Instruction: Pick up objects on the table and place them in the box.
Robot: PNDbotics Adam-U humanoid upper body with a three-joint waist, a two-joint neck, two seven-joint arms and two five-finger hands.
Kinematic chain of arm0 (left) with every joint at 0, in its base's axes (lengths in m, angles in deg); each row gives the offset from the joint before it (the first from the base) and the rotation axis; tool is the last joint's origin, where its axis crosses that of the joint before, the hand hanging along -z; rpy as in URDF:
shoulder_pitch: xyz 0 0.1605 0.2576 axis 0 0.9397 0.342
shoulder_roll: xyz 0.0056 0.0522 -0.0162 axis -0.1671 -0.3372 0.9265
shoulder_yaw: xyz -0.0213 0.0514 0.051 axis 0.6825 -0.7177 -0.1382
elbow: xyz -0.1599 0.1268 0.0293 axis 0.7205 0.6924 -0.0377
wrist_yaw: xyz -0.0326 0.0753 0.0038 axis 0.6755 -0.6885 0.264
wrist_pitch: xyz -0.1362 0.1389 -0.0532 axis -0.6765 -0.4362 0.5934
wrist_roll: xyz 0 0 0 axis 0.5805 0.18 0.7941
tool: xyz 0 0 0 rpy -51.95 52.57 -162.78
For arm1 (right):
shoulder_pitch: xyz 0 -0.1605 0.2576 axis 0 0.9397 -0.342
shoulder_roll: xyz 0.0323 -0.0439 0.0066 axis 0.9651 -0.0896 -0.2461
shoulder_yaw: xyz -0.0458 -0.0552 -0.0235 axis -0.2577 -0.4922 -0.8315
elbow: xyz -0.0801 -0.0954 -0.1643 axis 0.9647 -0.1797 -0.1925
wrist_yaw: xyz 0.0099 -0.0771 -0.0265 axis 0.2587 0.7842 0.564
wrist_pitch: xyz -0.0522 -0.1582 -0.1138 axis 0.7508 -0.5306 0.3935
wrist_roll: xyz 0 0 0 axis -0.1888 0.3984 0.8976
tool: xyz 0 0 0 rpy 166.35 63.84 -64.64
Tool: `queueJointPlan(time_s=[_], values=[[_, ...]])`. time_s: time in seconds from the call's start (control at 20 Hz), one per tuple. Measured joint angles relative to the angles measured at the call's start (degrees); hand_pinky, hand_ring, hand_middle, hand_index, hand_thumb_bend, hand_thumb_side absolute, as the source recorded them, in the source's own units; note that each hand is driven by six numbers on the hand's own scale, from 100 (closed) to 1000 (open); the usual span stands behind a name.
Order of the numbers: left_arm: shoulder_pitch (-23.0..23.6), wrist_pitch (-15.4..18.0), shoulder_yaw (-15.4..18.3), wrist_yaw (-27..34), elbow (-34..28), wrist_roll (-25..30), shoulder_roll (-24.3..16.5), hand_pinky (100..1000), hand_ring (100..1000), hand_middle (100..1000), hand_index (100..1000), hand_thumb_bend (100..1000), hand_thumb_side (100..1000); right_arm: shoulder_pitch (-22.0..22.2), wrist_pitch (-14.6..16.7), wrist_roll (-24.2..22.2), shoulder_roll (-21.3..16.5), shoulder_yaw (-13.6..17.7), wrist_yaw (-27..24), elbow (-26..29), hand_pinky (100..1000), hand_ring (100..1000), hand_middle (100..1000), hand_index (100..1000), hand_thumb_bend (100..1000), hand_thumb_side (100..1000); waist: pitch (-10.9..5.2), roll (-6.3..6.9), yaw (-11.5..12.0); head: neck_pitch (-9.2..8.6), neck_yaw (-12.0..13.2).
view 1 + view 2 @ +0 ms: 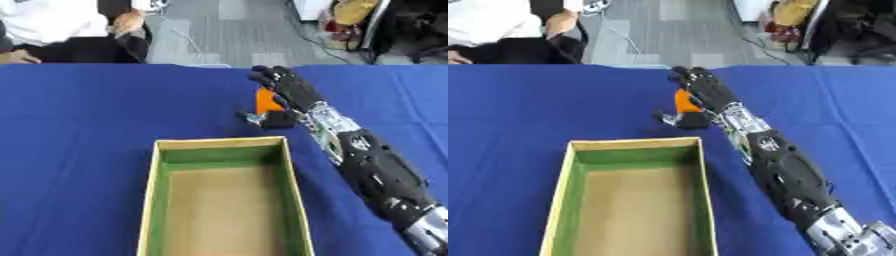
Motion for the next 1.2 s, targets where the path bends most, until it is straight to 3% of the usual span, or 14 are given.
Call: queueJointPlan(time_s=[0.7, 0.8, 0.85, 0.9, 1.05, 1.1, 1.2], values=[[-0.7, 0.2, 0.0, 0.3, 0.0, 0.2, 0.7, 748, 685, 731, 751, 520, 776, 0.0, 1.2, 1.5, -0.1, 0.8, 0.8, -1.1, 906, 888, 953, 936, 540, 1000, 0.62, 0.04, 0.7, -0.91, -1.8], [-0.7, 0.3, 0.0, 0.3, 0.0, 0.2, 1.0, 748, 685, 731, 751, 520, 776, 0.0, 1.7, 1.7, -0.1, 0.9, 0.8, -1.1, 835, 869, 941, 932, 530, 1000, 0.65, 0.04, 0.8, -0.91, -1.9], [-0.9, 0.3, 0.0, 0.4, 0.0, 0.2, 1.0, 748, 685, 731, 751, 520, 776, 0.0, 1.9, 1.7, -0.2, 0.9, 0.7, -1.1, 725, 829, 915, 922, 521, 1000, 0.68, 0.04, 0.8, -0.91, -1.9], [-0.9, 0.3, 0.0, 0.4, 0.0, 0.2, 1.0, 748, 685, 731, 751, 521, 776, 0.0, 2.1, 1.8, -0.3, 0.9, 0.7, -1.2, 677, 805, 895, 912, 518, 1000, 0.7, 0.03, 0.9, -0.92, -1.9], [-1.0, 0.3, 0.0, 0.5, 0.0, 0.2, 1.0, 748, 685, 731, 751, 521, 776, 0.0, 2.7, 2.2, -0.5, 1.0, 0.6, -1.2, 321, 576, 735, 812, 503, 1000, 0.84, 0.01, 0.9, -0.93, -1.9], [-1.1, 0.3, 0.0, 0.5, 0.0, 0.2, 1.0, 748, 685, 731, 751, 521, 776, 0.0, 2.9, 2.4, -0.5, 1.1, 0.5, -1.2, 293, 555, 717, 798, 474, 1000, 0.86, 0.01, 0.9, -0.93, -1.9], [-1.1, 0.3, 0.0, 0.5, 0.0, 0.3, 1.0, 748, 685, 731, 751, 521, 775, 0.0, 3.2, 2.9, -0.5, 1.3, 0.3, -1.3, 111, 453, 620, 732, 442, 956, 0.86, 0.01, 0.9, -0.93, -1.9]])
